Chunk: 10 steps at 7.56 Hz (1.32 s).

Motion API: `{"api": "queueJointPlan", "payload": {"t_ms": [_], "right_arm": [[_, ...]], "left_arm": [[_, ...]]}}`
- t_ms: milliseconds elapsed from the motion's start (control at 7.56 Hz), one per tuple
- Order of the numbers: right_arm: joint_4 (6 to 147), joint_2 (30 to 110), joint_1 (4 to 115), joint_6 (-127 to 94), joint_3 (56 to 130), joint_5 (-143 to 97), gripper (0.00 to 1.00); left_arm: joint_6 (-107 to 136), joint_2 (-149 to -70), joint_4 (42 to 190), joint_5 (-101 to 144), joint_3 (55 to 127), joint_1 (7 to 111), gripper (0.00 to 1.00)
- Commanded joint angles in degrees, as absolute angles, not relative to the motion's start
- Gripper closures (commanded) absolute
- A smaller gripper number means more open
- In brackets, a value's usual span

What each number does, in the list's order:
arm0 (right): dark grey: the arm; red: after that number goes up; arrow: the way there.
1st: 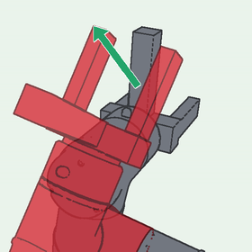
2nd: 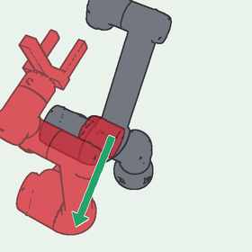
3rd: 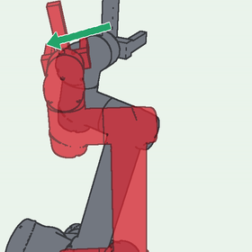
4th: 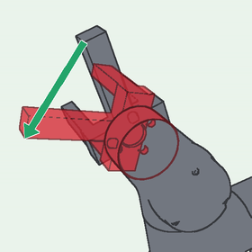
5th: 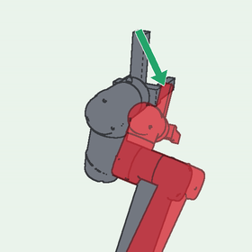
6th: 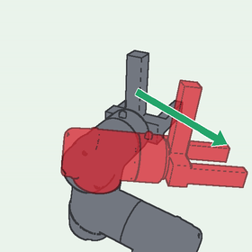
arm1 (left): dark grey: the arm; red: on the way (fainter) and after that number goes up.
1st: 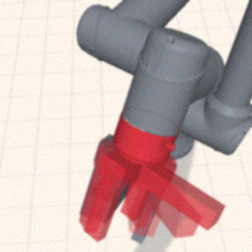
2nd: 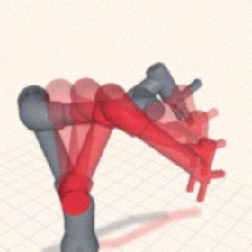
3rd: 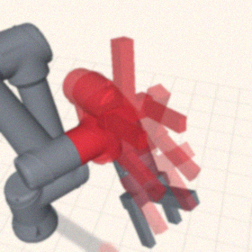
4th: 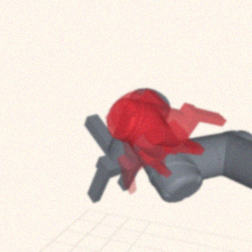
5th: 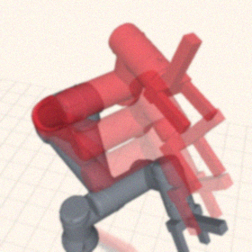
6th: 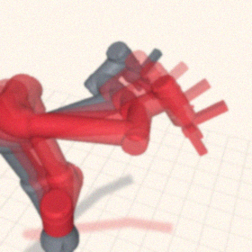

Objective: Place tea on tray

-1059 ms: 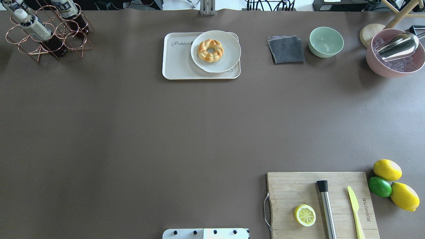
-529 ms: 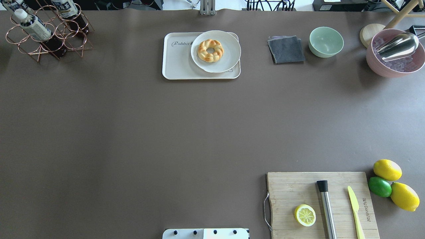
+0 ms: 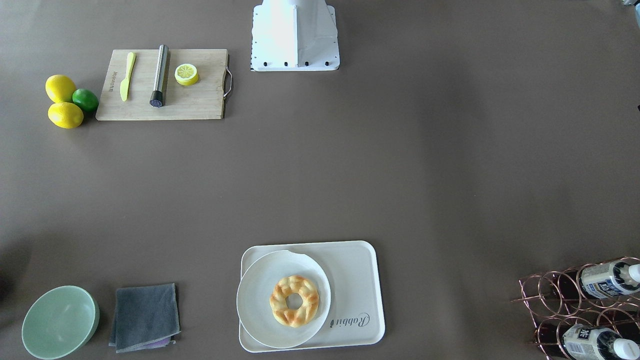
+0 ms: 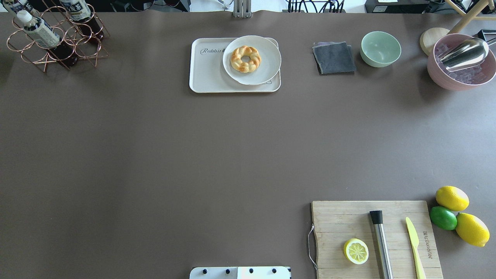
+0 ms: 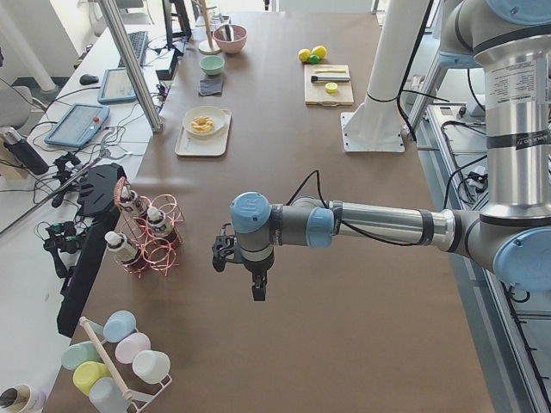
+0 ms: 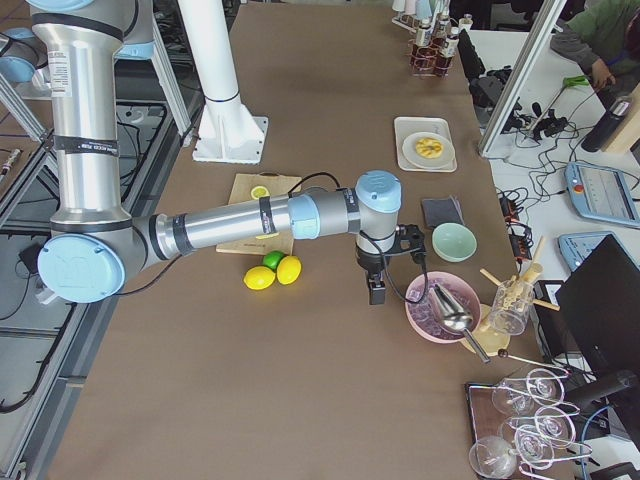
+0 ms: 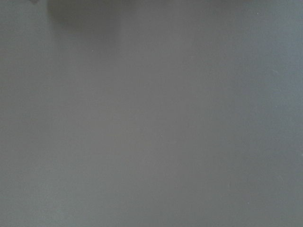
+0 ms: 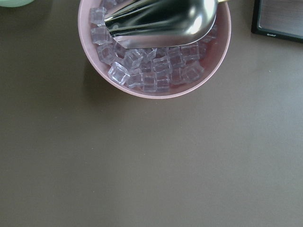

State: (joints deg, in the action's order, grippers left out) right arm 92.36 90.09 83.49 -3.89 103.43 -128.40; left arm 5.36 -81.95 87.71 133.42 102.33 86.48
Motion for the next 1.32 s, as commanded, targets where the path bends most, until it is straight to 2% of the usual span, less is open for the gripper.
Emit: {"api": "queueJointPlan", "payload": {"t_ms": [0,397,794,1191], "right_arm": [[79.35,93.84,83.5,-4.04,102.23,-131.29,0.0],[69.54,95.8,83.5,-4.22,99.94,-133.69,0.0],[69.52,90.56,82.54,-4.31,99.76,-134.03,0.01],[69.26,84.13,77.37,-14.11,98.61,-133.16,0.0]], "left_arm": [[5.01,-82.0,88.67,134.03,103.0,86.66,0.01],[5.62,-83.4,100.13,133.86,104.06,88.49,0.01],[10.59,-88.48,109.04,133.86,102.66,88.95,0.01],[11.42,-96.75,117.66,133.33,94.85,86.31,0.01]]}}
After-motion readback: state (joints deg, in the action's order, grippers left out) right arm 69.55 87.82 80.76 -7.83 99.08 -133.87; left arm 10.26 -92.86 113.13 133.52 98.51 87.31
